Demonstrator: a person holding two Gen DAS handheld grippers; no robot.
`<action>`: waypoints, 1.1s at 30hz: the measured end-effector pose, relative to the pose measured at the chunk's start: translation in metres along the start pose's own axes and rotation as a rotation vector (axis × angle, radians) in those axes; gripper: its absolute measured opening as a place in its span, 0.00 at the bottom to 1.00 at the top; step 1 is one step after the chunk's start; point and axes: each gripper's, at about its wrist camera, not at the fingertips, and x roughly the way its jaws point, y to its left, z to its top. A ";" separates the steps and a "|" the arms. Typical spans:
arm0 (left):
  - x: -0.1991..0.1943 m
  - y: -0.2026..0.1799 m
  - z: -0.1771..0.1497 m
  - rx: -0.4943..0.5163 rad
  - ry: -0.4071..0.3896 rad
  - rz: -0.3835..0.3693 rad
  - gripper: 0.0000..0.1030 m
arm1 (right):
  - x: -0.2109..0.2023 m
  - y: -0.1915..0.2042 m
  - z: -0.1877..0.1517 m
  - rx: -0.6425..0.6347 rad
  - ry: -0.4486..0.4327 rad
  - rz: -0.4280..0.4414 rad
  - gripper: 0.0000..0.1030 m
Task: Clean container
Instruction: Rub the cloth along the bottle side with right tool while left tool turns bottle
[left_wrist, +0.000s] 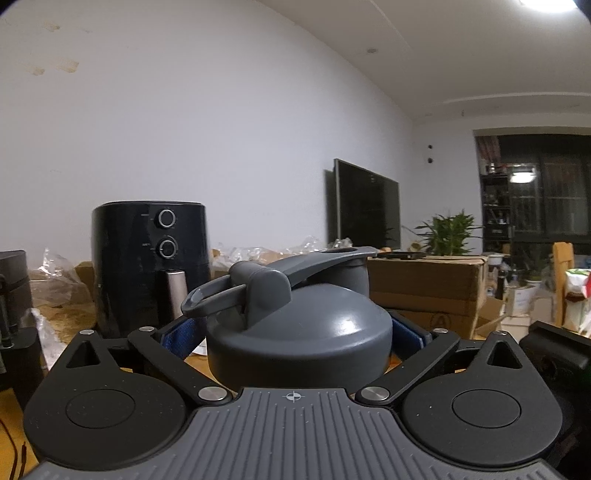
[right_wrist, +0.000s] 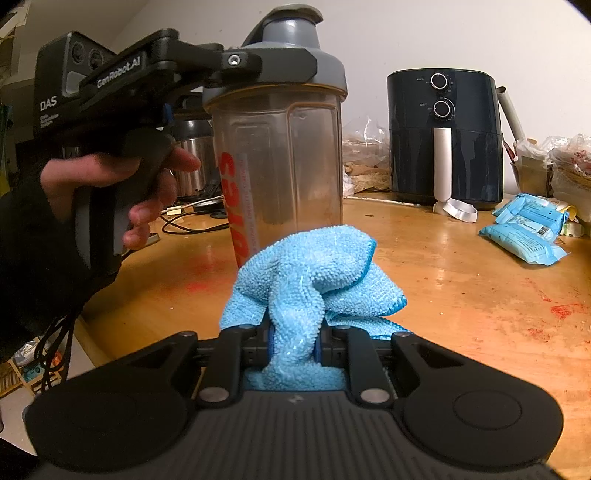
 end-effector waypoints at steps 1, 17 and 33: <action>-0.001 -0.001 0.000 -0.003 -0.001 0.013 1.00 | 0.000 0.000 0.000 -0.001 0.000 0.000 0.12; 0.004 -0.032 0.001 -0.044 0.015 0.272 1.00 | -0.001 -0.001 -0.001 -0.001 -0.010 0.006 0.12; 0.024 -0.061 0.015 -0.067 -0.012 0.533 1.00 | 0.001 0.000 0.000 -0.001 -0.011 0.003 0.12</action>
